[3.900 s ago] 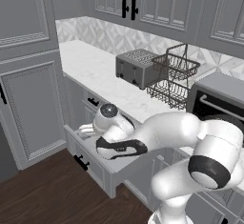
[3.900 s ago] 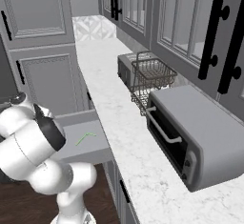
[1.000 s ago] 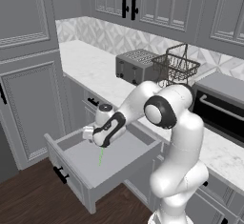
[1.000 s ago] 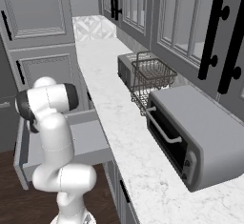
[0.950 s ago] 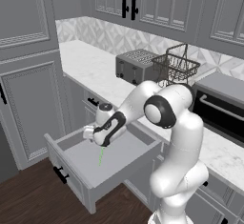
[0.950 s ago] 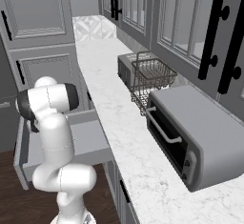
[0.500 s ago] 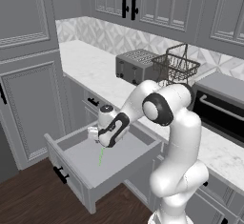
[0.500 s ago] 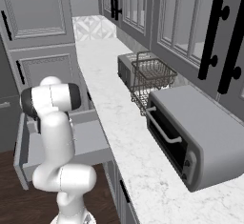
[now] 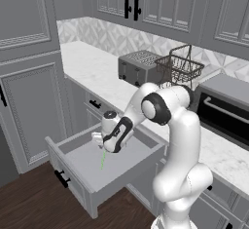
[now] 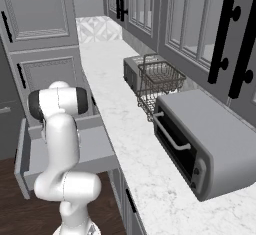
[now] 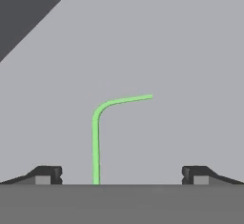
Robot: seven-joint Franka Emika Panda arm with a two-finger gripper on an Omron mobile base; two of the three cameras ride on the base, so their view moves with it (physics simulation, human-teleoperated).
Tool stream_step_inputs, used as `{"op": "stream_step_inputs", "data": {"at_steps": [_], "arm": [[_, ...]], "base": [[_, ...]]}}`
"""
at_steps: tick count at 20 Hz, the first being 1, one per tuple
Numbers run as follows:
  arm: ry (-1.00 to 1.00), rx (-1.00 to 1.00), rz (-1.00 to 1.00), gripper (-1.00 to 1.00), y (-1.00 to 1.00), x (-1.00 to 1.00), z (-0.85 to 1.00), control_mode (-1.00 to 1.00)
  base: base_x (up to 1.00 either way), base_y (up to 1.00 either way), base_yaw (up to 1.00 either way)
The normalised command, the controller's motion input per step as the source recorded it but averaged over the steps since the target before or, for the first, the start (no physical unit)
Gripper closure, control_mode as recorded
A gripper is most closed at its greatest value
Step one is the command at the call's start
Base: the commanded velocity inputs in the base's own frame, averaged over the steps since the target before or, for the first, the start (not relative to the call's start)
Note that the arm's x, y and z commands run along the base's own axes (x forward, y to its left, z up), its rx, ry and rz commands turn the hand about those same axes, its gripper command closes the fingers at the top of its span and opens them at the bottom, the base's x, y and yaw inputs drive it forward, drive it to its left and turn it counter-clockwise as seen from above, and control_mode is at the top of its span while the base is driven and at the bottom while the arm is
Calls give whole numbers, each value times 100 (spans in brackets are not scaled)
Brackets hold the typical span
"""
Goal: Take a straw from the drawer in front and place it inside the glass cup on the dining counter.
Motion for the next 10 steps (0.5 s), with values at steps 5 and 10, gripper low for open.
{"op": "stream_step_inputs", "data": {"at_steps": [5, 10], "arm": [[5, 0, -4, -100, 0, 38, -18, -100], [8, 0, -4, -100, 2, 30, -17, -100]], "base": [[0, 0, 0], [0, 0, 0]]}}
